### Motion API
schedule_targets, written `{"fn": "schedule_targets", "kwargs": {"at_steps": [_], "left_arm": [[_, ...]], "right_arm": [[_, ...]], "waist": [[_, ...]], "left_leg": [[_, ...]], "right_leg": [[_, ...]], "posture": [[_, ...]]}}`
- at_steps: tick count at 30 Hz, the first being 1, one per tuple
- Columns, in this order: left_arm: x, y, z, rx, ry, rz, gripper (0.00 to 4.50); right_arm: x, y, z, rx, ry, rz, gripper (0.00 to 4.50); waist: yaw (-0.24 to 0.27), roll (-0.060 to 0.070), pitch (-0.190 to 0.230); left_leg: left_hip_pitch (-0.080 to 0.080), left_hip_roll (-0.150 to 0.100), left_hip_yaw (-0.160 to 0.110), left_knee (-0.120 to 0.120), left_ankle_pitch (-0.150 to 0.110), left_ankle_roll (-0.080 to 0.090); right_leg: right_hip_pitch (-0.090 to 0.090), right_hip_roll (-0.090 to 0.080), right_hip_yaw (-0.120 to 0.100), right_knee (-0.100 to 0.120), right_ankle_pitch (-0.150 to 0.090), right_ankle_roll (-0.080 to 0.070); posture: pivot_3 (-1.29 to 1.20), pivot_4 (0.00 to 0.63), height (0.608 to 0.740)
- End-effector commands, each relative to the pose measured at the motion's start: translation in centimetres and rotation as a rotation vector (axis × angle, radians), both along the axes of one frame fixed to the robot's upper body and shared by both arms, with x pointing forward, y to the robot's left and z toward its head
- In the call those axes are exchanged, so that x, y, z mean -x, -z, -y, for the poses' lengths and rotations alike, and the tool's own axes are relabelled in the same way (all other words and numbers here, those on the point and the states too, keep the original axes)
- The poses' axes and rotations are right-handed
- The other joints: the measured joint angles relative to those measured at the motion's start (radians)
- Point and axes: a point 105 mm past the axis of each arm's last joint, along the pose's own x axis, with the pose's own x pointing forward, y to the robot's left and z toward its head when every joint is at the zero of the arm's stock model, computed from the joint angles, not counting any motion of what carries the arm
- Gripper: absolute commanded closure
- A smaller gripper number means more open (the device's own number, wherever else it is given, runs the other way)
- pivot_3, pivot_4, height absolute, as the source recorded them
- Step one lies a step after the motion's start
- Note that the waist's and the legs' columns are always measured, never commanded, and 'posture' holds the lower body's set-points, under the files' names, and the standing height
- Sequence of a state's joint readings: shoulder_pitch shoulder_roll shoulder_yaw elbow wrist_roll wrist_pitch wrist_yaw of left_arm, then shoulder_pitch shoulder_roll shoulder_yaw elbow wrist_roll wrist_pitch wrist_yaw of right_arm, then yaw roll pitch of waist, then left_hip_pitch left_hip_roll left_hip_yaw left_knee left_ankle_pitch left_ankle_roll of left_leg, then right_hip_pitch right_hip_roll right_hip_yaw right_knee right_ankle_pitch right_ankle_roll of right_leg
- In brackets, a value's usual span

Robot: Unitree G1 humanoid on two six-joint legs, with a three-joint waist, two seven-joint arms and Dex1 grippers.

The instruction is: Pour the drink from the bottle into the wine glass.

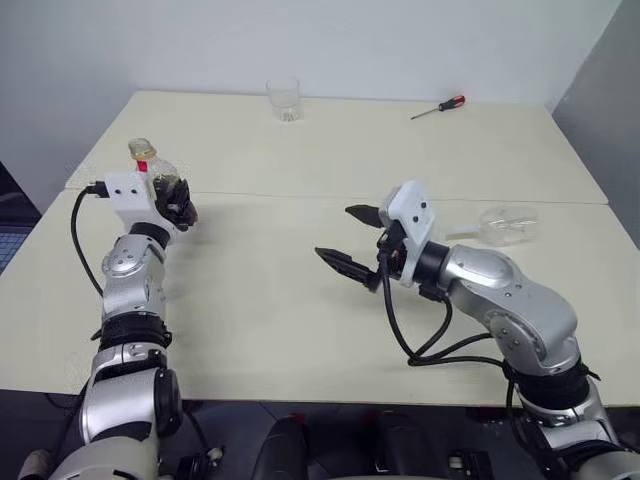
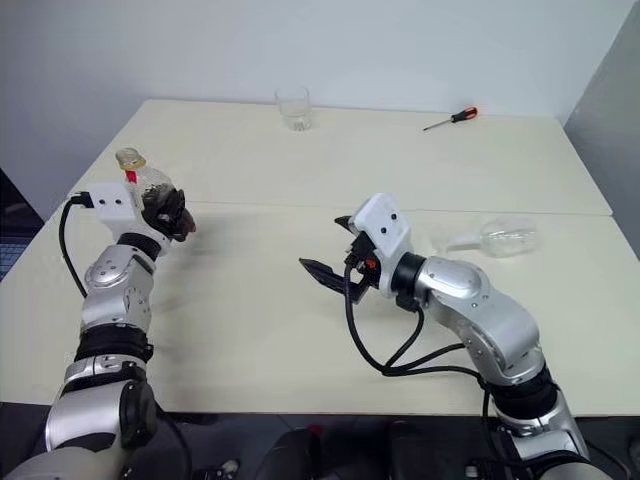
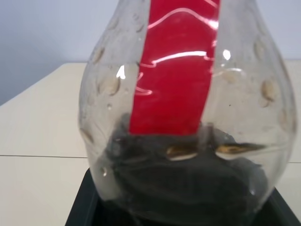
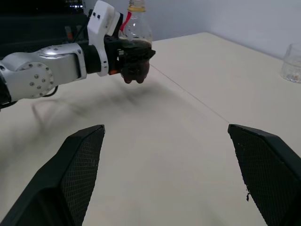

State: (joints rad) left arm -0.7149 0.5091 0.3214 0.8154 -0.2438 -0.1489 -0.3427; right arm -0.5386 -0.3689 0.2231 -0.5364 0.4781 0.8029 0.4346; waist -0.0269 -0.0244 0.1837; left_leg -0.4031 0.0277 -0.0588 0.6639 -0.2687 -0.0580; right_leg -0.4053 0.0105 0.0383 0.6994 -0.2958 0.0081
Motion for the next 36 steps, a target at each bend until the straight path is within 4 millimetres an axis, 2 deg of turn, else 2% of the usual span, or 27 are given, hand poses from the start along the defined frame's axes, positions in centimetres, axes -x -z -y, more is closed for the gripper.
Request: {"fn": "schedule_targets", "kwargs": {"at_steps": [1,5,11,14,19,20,26,36], "left_arm": [[-0.1,-1.3,-0.2,0.032,0.001,0.08,2.51],[-0.4,0.1,0.3,0.062,0.016,0.047,2.51],[-0.4,1.1,0.4,0.068,0.014,0.019,2.51],[-0.2,1.3,0.1,0.065,0.01,0.011,1.77],[0.0,1.4,-0.1,0.06,0.007,0.009,0.18],[0.0,1.4,-0.1,0.06,0.008,0.007,0.02],[1.1,1.8,0.0,0.068,0.033,0.006,0.02],[5.1,1.5,0.0,0.082,0.024,-0.007,0.02]], "right_arm": [[0.0,-0.9,-0.1,-0.02,0.01,0.047,0.02],[-0.3,-0.9,-0.1,-0.025,0.028,0.048,0.02],[-0.6,-1.0,0.0,-0.032,0.045,0.048,0.02],[-0.7,-0.9,0.0,-0.033,0.048,0.047,0.0],[-0.7,-0.9,0.0,-0.038,0.05,0.044,0.0],[-0.7,-0.9,0.0,-0.039,0.051,0.043,0.0],[-0.6,-0.7,0.1,-0.047,0.052,0.036,0.0],[0.1,0.0,0.4,-0.05,0.048,0.022,0.0]], "waist": [[-0.002,0.0,0.0],[-0.002,0.0,0.0],[-0.003,0.0,0.0],[-0.003,0.0,0.0],[-0.003,-0.001,0.0],[-0.003,-0.001,0.0],[-0.005,0.0,0.0],[-0.005,-0.001,-0.001]], "left_leg": [[0.0,0.0,0.0,0.0,0.0,0.0],[0.001,0.0,0.0,0.0,0.0,0.0],[0.001,0.0,0.0,0.0,0.0,0.0],[0.001,0.0,0.0,0.0,0.0,0.0],[0.001,0.0,0.0,0.0,0.0,0.0],[0.001,0.0,0.0,0.0,0.0,0.0],[0.002,0.001,0.001,0.0,0.0,0.0],[0.002,0.003,-0.001,0.0,0.0,0.0]], "right_leg": [[0.0,0.0,0.0,0.0,0.0,0.0],[0.0,0.001,0.0,0.0,0.0,0.0],[0.0,0.002,0.0,0.002,0.0,-0.001],[0.0,0.002,0.0,0.002,0.0,-0.001],[0.0,0.002,0.0,0.002,0.0,-0.001],[0.0,0.002,0.0,0.002,0.0,-0.001],[0.0,0.002,0.001,0.002,0.0,-0.001],[0.0,0.001,0.003,0.004,0.0,-0.001]], "posture": [[0.0,0.15,0.74],[0.0,0.15,0.74],[0.0,0.15,0.74],[0.0,0.15,0.74],[0.0,0.15,0.74],[0.0,0.15,0.74],[0.0,0.15,0.74],[0.0,0.15,0.74]]}}
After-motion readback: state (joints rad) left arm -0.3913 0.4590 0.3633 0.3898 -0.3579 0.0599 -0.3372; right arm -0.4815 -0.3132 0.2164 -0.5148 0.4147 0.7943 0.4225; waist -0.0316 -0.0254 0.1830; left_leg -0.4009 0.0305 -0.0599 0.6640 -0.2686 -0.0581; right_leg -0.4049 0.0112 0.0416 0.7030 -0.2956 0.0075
